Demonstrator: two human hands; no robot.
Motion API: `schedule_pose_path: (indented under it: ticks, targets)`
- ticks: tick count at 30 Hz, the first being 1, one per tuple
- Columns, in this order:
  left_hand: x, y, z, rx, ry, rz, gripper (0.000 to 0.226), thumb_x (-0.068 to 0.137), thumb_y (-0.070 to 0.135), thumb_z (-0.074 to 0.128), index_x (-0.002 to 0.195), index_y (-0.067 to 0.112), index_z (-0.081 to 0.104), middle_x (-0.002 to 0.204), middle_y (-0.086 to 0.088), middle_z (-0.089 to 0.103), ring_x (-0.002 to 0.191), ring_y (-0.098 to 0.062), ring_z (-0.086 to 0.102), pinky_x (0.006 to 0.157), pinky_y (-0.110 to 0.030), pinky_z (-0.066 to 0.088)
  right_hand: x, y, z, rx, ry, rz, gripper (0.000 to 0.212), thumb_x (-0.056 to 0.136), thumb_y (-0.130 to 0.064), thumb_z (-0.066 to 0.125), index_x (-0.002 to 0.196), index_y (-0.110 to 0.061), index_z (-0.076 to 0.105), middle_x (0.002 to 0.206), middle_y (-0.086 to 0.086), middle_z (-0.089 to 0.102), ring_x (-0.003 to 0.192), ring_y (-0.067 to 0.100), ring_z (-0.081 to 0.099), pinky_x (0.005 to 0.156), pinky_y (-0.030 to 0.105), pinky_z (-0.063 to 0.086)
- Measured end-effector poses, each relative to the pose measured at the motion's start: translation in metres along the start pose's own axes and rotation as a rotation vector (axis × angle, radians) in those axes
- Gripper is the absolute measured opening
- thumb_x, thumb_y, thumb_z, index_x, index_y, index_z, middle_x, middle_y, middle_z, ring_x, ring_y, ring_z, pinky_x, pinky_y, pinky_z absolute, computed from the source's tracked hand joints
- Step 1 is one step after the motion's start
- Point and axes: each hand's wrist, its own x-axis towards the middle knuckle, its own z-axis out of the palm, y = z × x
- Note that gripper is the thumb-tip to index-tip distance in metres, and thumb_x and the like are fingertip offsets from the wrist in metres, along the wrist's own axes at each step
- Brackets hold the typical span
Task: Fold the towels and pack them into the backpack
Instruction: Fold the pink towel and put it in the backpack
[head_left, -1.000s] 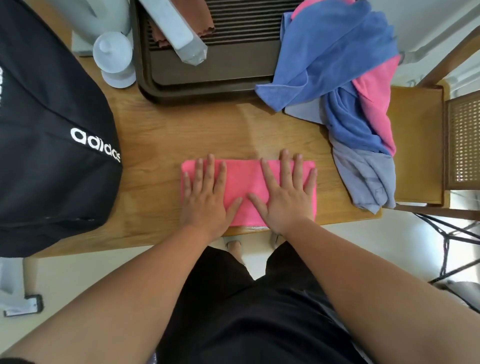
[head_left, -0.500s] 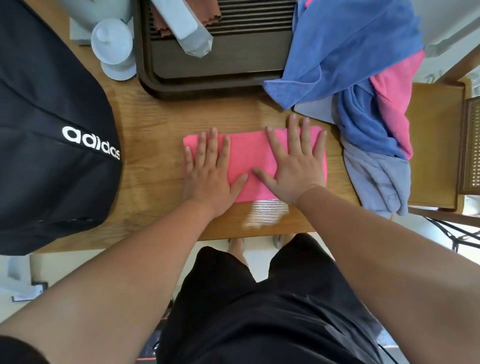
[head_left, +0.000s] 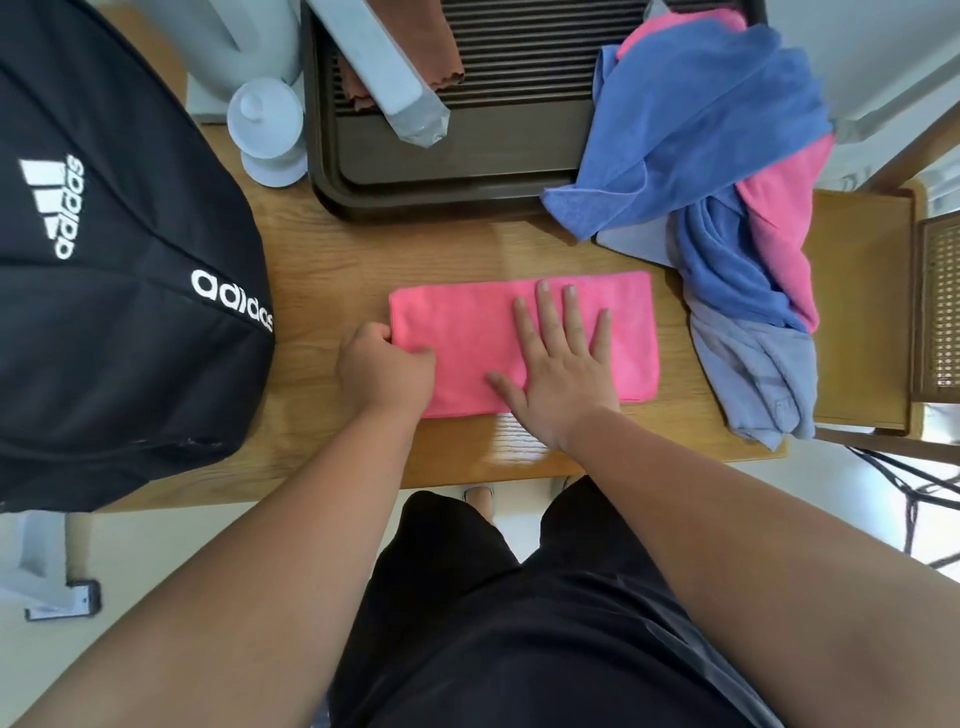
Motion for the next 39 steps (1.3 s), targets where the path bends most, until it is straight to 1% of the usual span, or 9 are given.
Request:
schedule_pose_path:
  ticks: [6, 9, 13, 16, 19, 23, 27, 35, 39]
  targets:
    - [0.003, 0.013, -0.007, -0.193, -0.089, -0.161, 0.014, 0.064, 0.017, 0.071, 0.072, 0.01, 0.063, 0.071, -0.005, 0.066, 0.065, -0.027, 0.064, 0.049, -0.027, 0.041, 0.0, -0.001, -0.004, -0.008, -0.03, -0.006, 0.086, 0.092, -0.077, 0.002, 0.156, -0.025, -0.023, 0.161, 0.006, -0.034, 0.147, 0.032, -0.034, 0.118, 0.063, -0.013]
    - [-0.006, 0.022, -0.018, -0.397, -0.135, -0.248, 0.023, 0.071, 0.009, 0.077, 0.079, 0.015, 0.056, 0.077, 0.0, 0.062, 0.066, -0.017, 0.058, 0.052, -0.026, 0.041, 0.001, -0.001, -0.006, -0.007, -0.066, -0.014, 0.086, 0.092, -0.078, 0.002, 0.155, -0.026, -0.025, 0.16, 0.005, -0.037, 0.146, 0.032, -0.035, 0.118, 0.063, -0.013]
    - [-0.012, 0.021, -0.03, -0.687, -0.354, -0.433, 0.021, 0.072, 0.003, 0.078, 0.091, 0.01, 0.07, 0.096, -0.014, 0.075, 0.081, -0.03, 0.072, 0.069, -0.044, 0.061, 0.002, 0.003, -0.02, 0.013, -0.145, -0.043, 0.089, 0.092, -0.077, 0.014, 0.156, -0.026, -0.023, 0.161, 0.005, -0.035, 0.148, 0.034, -0.032, 0.119, 0.064, -0.011]
    - [-0.021, 0.029, -0.04, -0.729, -0.435, -0.342, 0.025, 0.08, 0.0, 0.073, 0.099, 0.015, 0.068, 0.102, -0.014, 0.074, 0.087, -0.03, 0.072, 0.073, -0.043, 0.06, 0.0, 0.01, -0.039, 0.15, -0.178, -0.087, 0.089, 0.095, -0.064, 0.04, 0.161, -0.026, -0.006, 0.166, 0.005, -0.023, 0.152, 0.033, -0.022, 0.122, 0.062, -0.002]
    - [-0.04, 0.048, -0.046, -0.739, -0.451, -0.185, 0.031, 0.083, -0.003, 0.071, 0.103, 0.02, 0.068, 0.106, -0.011, 0.072, 0.093, -0.027, 0.07, 0.082, -0.045, 0.06, -0.009, 0.028, -0.055, 0.329, -0.048, -0.068, 0.078, 0.092, -0.052, 0.057, 0.158, -0.024, 0.026, 0.168, 0.006, 0.011, 0.154, 0.032, 0.004, 0.123, 0.053, 0.016]
    - [-0.066, 0.08, -0.03, -0.68, -0.418, 0.009, 0.036, 0.082, -0.004, 0.07, 0.102, 0.025, 0.069, 0.096, -0.002, 0.068, 0.085, -0.016, 0.067, 0.065, -0.029, 0.056, -0.023, 0.067, -0.06, 0.506, 0.035, 0.066, 0.051, 0.094, -0.045, 0.06, 0.139, -0.022, 0.056, 0.136, 0.005, 0.049, 0.125, 0.026, 0.045, 0.109, 0.04, 0.038]
    - [-0.085, 0.111, 0.011, -0.536, -0.344, 0.168, 0.046, 0.079, -0.003, 0.07, 0.115, 0.026, 0.069, 0.09, 0.003, 0.069, 0.078, -0.01, 0.066, 0.06, -0.019, 0.051, -0.03, 0.101, -0.06, 0.852, -0.059, 0.196, 0.036, 0.095, -0.028, 0.064, 0.129, -0.016, 0.063, 0.114, 0.0, 0.059, 0.105, 0.018, 0.057, 0.096, 0.031, 0.046]
    - [-0.108, 0.146, 0.08, -0.166, -0.304, 0.342, 0.034, 0.081, 0.007, 0.07, 0.112, 0.022, 0.072, 0.076, 0.014, 0.062, 0.077, -0.014, 0.064, 0.065, -0.023, 0.043, -0.03, 0.138, -0.056, 1.424, -0.246, 0.264, 0.054, 0.094, -0.028, 0.063, 0.144, -0.039, 0.047, 0.125, -0.001, 0.066, 0.104, 0.013, 0.067, 0.097, 0.034, 0.053]
    - [-0.113, 0.147, 0.09, -0.08, -0.406, 0.349, 0.043, 0.093, 0.015, 0.063, 0.136, 0.014, 0.06, 0.113, -0.002, 0.068, 0.102, -0.017, 0.062, 0.086, -0.025, 0.046, -0.031, 0.144, -0.06, 1.378, -0.287, 0.174, 0.042, 0.084, -0.049, 0.061, 0.125, -0.054, 0.058, 0.116, -0.016, 0.064, 0.111, 0.008, 0.06, 0.102, 0.037, 0.049]
